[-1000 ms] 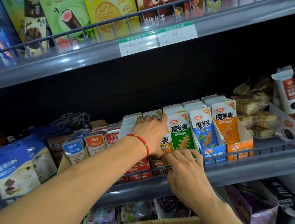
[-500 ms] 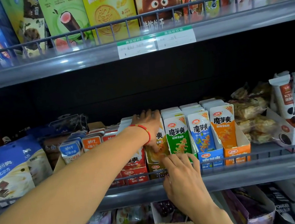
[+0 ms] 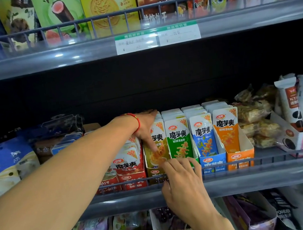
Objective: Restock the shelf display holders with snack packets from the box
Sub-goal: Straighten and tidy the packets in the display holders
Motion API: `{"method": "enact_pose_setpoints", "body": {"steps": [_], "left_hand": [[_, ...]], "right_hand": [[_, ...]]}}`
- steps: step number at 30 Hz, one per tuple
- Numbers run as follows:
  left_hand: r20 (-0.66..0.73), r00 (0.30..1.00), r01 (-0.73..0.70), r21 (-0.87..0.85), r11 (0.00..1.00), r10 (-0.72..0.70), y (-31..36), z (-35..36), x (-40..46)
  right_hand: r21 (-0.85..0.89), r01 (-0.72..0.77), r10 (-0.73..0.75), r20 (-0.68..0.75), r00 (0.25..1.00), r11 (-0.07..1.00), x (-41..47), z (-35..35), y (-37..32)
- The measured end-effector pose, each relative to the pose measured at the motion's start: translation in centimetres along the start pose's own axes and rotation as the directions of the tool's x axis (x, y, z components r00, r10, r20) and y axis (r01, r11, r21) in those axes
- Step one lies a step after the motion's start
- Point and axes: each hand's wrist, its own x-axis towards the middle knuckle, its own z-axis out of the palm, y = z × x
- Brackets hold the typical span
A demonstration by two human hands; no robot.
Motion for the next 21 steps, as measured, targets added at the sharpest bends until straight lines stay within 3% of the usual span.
{"method": "enact_pose_setpoints", "body": {"steps": [12, 17, 21], "left_hand": [[0.001, 1.000, -0.020, -0.041, 0.999, 0.020, -0.5, -0.1, -0.2], [0.022, 0.999, -0.029, -0.168, 0.985, 0.033, -0.7, -1.1, -1.5], [-0.150, 0.983, -0.119, -0.063, 0.991, 0.109, 2.4, -1.4, -2.7]], "right_hand": [[0.123, 0.064, -0.061, -0.031, 0.998, 0.990, -0.1, -1.1, 1.0], [0.059, -0.069, 0.074, -0.102, 0.992, 0.996, 0.0, -1.7, 2.9], [-0.006, -0.101, 0.099, -0.135, 0.986, 0.995, -0.1, -1.6, 3.9]]}}
